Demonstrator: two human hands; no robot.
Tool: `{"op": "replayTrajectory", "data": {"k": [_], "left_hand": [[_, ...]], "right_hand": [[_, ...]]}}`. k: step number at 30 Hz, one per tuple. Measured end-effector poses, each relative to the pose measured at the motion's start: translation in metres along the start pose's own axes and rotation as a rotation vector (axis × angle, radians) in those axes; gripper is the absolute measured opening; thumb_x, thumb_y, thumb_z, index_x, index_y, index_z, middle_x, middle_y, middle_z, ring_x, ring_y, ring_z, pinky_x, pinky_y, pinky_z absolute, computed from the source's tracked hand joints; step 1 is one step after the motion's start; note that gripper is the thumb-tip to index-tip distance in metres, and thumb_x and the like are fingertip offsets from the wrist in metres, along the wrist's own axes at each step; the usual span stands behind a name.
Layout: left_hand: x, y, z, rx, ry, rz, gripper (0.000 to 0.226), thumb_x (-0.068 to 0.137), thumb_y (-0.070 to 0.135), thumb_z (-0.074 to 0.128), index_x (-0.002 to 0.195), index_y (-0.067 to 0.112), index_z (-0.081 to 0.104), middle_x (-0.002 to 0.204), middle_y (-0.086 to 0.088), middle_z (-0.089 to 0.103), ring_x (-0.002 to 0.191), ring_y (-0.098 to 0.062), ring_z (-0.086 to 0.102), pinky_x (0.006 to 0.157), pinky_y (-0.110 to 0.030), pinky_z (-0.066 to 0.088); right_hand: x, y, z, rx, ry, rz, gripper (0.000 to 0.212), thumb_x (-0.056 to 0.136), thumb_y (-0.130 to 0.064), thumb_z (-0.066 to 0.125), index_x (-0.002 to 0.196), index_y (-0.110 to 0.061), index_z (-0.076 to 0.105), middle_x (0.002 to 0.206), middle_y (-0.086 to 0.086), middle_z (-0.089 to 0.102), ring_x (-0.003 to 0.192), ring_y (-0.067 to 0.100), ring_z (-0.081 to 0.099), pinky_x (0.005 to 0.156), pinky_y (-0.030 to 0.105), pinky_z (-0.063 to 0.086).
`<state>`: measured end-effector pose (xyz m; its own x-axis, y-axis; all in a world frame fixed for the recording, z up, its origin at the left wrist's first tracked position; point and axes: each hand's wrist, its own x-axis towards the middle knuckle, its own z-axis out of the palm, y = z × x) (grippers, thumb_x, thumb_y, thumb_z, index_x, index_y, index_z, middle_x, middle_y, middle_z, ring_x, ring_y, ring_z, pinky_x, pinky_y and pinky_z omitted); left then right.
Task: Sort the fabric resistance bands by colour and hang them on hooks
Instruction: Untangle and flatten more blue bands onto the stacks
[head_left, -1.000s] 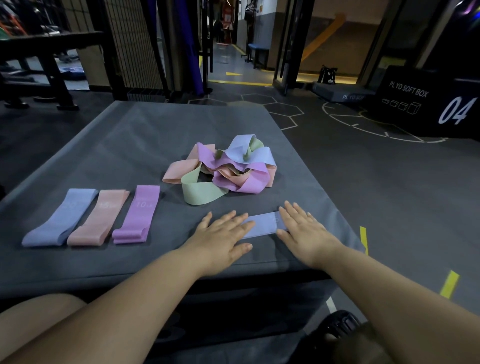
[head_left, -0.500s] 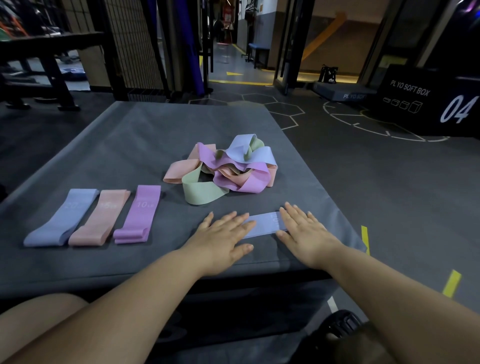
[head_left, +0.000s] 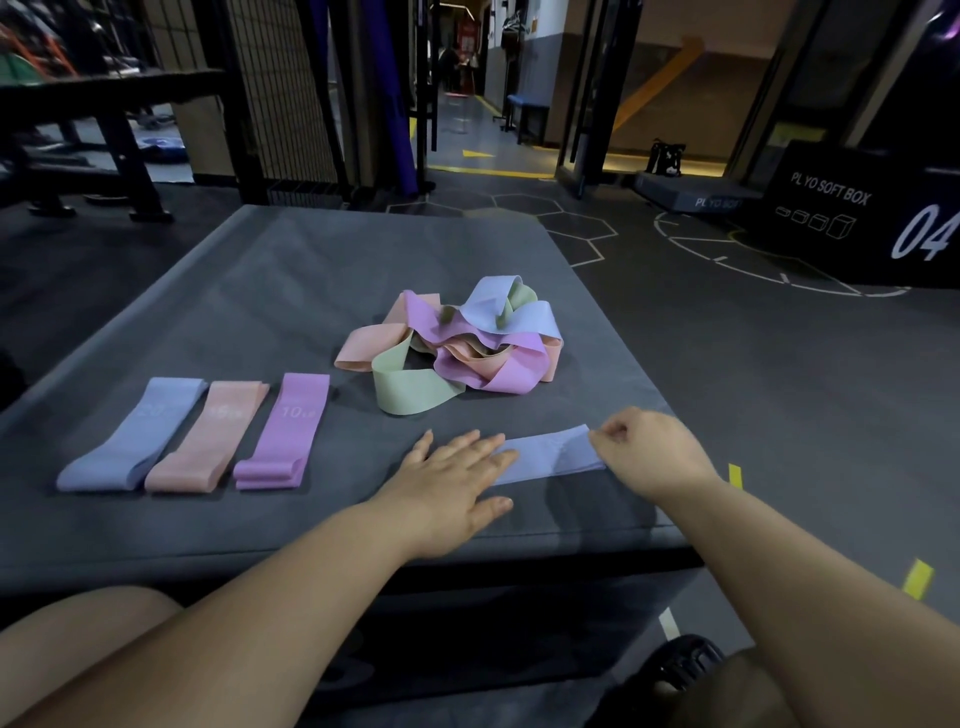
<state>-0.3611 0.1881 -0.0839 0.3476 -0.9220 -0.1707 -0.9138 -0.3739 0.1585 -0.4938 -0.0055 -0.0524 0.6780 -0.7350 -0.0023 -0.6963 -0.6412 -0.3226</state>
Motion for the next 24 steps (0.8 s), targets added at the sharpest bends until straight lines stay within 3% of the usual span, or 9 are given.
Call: {"op": "replayTrajectory", "data": {"k": [2, 4, 6, 10, 13, 17, 21, 24], "left_hand": [[0.000, 0.001, 0.000, -0.014, -0.001, -0.003, 0.057, 0.102, 0.052, 0.023, 0.153, 0.038, 0.003, 0.161, 0.017, -0.009, 0.147, -0.005, -0.012, 0.119, -0.046, -0.010], [0.000, 0.001, -0.001, -0.057, 0.008, -0.011, 0.055, 0.102, 0.052, 0.022, 0.153, 0.038, 0.008, 0.161, 0.018, -0.005, 0.147, -0.004, -0.009, 0.119, -0.046, -0.009], [0.001, 0.001, -0.001, -0.125, 0.035, -0.024, 0.052, 0.102, 0.050, 0.021, 0.153, 0.039, 0.012, 0.161, 0.018, 0.003, 0.147, -0.002, -0.004, 0.119, -0.044, -0.008], [0.006, 0.001, -0.002, -0.370, 0.191, -0.061, 0.051, 0.104, 0.040, 0.025, 0.153, 0.034, 0.012, 0.155, 0.011, 0.033, 0.144, -0.009, 0.023, 0.120, -0.040, 0.005], [0.008, 0.000, -0.004, -0.407, 0.339, -0.153, 0.048, 0.104, 0.030, 0.032, 0.151, 0.026, 0.025, 0.145, 0.003, 0.047, 0.134, -0.021, 0.038, 0.110, -0.036, 0.028], [0.009, -0.003, -0.004, -0.232, 0.386, -0.306, 0.032, 0.097, 0.041, 0.043, 0.126, 0.029, 0.054, 0.131, 0.009, 0.049, 0.125, -0.019, 0.037, 0.099, -0.033, 0.033], [0.009, -0.001, -0.006, -0.235, 0.377, -0.314, 0.022, 0.093, 0.040, 0.048, 0.111, 0.027, 0.054, 0.119, 0.007, 0.052, 0.117, -0.019, 0.041, 0.092, -0.035, 0.034], [0.007, -0.001, -0.012, -0.323, 0.403, -0.290, 0.015, 0.091, 0.033, 0.051, 0.100, 0.022, 0.051, 0.103, 0.005, 0.056, 0.107, -0.023, 0.047, 0.082, -0.033, 0.040]], "right_hand": [[0.000, -0.003, -0.001, -0.014, -0.043, 0.026, 0.033, 0.090, -0.036, 0.055, 0.082, -0.006, 0.066, 0.082, 0.012, 0.067, 0.085, 0.030, 0.062, 0.070, 0.034, 0.049], [0.001, -0.006, 0.000, -0.033, -0.078, 0.034, 0.033, 0.085, -0.032, 0.058, 0.064, -0.008, 0.053, 0.063, 0.012, 0.053, 0.066, 0.029, 0.054, 0.055, 0.032, 0.039], [0.003, -0.007, 0.002, -0.030, -0.116, 0.043, 0.030, 0.082, -0.029, 0.059, 0.060, -0.014, 0.045, 0.059, 0.006, 0.043, 0.059, 0.025, 0.043, 0.053, 0.031, 0.032], [0.008, -0.007, 0.002, 0.083, -0.131, 0.073, 0.031, 0.077, -0.024, 0.063, 0.057, -0.015, 0.041, 0.057, 0.002, 0.043, 0.058, 0.023, 0.041, 0.052, 0.029, 0.029], [0.011, -0.006, 0.002, 0.171, -0.108, 0.091, 0.019, 0.078, -0.024, 0.065, 0.069, -0.017, 0.050, 0.070, -0.001, 0.057, 0.067, 0.019, 0.052, 0.053, 0.028, 0.034], [0.012, -0.005, 0.004, 0.382, -0.099, 0.092, 0.009, 0.081, -0.018, 0.062, 0.085, -0.016, 0.054, 0.079, 0.004, 0.068, 0.069, 0.018, 0.063, 0.059, 0.028, 0.043], [0.012, -0.006, 0.005, 0.675, -0.126, 0.145, 0.010, 0.087, -0.011, 0.059, 0.091, -0.015, 0.051, 0.086, 0.006, 0.066, 0.063, 0.015, 0.067, 0.053, 0.025, 0.044], [0.012, -0.010, 0.004, 0.809, -0.131, 0.130, 0.009, 0.091, -0.007, 0.054, 0.093, -0.014, 0.048, 0.090, 0.012, 0.066, 0.065, 0.017, 0.066, 0.057, 0.028, 0.046]]}}
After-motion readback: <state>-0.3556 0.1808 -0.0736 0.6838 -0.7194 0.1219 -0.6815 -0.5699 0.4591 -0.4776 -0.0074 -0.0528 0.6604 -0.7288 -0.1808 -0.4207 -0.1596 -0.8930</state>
